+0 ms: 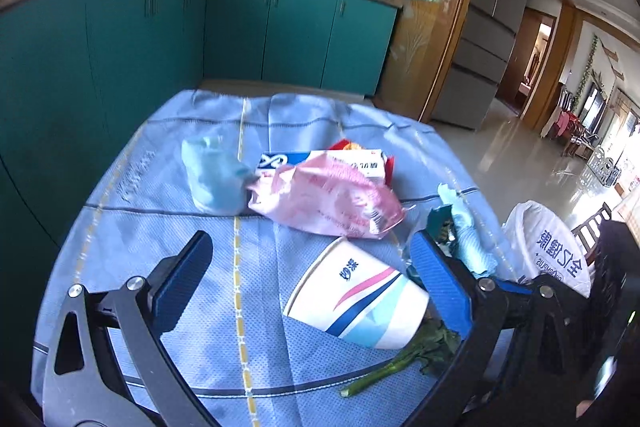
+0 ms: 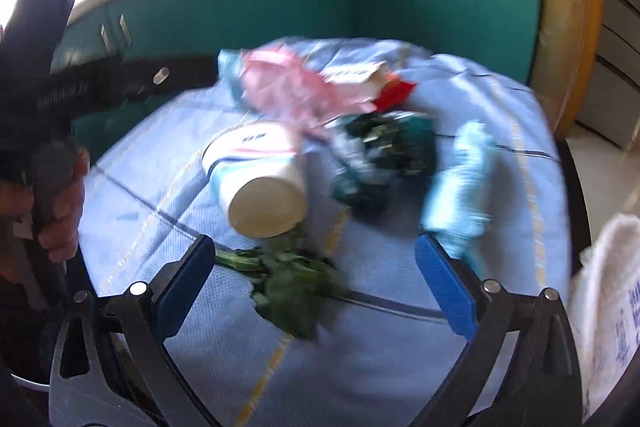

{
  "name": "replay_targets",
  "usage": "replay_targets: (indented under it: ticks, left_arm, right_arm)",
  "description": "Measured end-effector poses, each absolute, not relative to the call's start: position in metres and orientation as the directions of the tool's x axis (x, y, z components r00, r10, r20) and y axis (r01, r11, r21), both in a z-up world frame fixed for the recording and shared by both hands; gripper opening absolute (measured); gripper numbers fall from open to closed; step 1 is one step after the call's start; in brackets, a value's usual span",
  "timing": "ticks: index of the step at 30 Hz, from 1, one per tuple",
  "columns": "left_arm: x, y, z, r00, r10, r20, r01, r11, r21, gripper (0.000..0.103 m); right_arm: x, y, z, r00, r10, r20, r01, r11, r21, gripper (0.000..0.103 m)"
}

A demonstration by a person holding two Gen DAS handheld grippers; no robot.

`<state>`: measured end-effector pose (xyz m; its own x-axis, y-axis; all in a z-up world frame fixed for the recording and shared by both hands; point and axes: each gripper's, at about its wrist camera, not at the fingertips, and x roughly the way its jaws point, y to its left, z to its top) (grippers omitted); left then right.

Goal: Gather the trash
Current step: 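Grasp the green vegetable stems with the right tool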

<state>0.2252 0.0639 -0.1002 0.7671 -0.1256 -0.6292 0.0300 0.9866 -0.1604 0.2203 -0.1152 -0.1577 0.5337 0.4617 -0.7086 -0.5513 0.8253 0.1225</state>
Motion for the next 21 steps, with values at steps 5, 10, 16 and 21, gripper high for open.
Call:
replay_targets:
  ticks: [5, 10, 16, 21]
  left_arm:
    - [0.228, 0.068, -0.104, 0.764, -0.094, -0.638, 0.005, 0.99, -0.14, 0.099]
    - [0.226, 0.066, -0.106, 0.765, -0.092, -0.637, 0.008, 0.991, -0.133, 0.099]
    - [0.224, 0.052, -0.113, 0.75, -0.11, -0.652, 0.042, 0.992, -0.12, 0.099]
    - [0.229, 0.038, -0.123, 0.73, -0.13, -0.671, 0.077, 0.991, -0.108, 0.099]
  right_arm:
    - [0.225, -0.083, -0.171, 0.491, 0.431, -0.757, -0.605, 0.794, 0.06, 0.093]
    - [0.217, -0.081, -0.171, 0.455, 0.459, -0.763, -0.623, 0.777, 0.096, 0.06]
    - [0.195, -0.108, -0.157, 0.519, 0.421, -0.744, -0.563, 0.823, 0.073, 0.035]
    - [0.194, -0.137, -0.157, 0.537, 0.393, -0.746, -0.491, 0.865, 0.102, 0.052]
